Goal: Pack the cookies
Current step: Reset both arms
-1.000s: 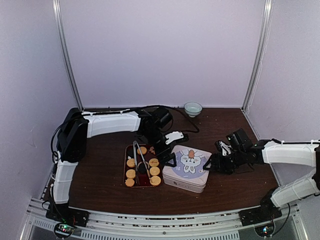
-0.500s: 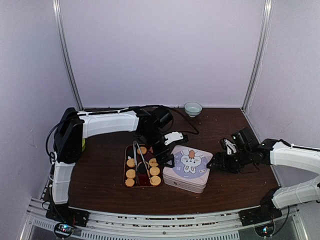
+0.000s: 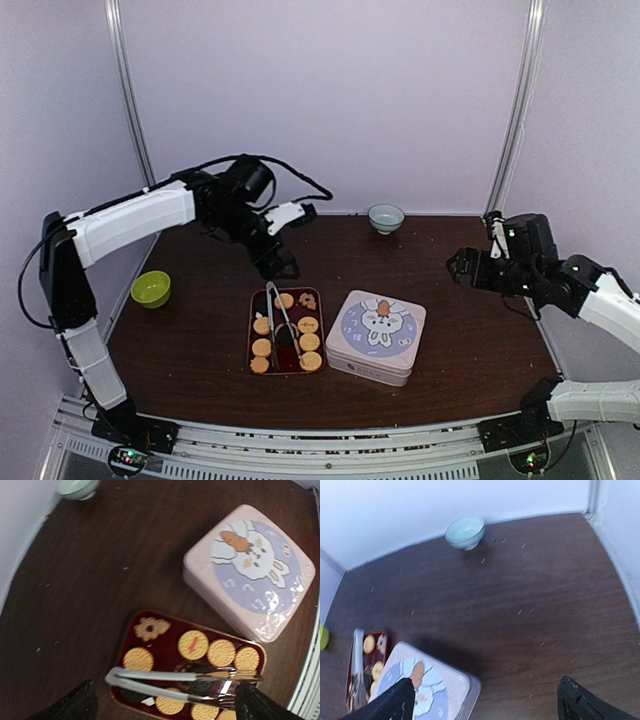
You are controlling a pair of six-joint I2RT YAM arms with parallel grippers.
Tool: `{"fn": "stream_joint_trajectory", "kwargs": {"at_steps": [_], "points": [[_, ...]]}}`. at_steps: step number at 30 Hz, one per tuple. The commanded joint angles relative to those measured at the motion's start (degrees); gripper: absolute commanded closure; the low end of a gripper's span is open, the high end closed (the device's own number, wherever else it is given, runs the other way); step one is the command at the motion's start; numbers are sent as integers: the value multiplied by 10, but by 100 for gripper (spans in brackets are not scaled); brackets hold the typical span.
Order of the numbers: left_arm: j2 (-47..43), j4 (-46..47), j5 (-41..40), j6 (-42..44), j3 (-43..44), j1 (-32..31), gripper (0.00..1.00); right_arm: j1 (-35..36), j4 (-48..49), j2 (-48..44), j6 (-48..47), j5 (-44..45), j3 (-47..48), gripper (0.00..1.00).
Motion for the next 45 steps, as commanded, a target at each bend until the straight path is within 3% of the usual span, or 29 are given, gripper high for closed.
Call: {"fn": "stream_joint_trajectory", "kwargs": {"at_steps": [1,4,8,11,23,29,33,37,41,45], "points": [[-125,103,-45,-30,-141,134,2,-21,102,-82,-70,249,-75,0],[-205,208,-51,-33,-261,236,2,-26,240,-140,-149,360,-169,0],[-281,386,-14,-45,-406,367,2,-33,496,-183,-245,419,-314,0],[-298,490,-8,-60,-479,423,2,-48,549,-179,-256,427,-344,0],[-264,875,-77,-88,-687,444,2,-168,675,-44,-218,363,-372,0],[-234,1136,-99,-108,-808,449,2,-218,766,44,-197,307,-374,0],[-240,1094,-94,-105,-798,450,2,-232,812,99,-210,256,-357,0],[-240,1095,-100,-106,-799,450,2,-262,845,142,-251,132,-337,0],[-239,1099,-102,-108,-798,450,2,-267,965,246,-303,24,-338,0],[-236,1095,-122,-115,-794,450,2,-273,941,247,-285,44,-329,0]]}}
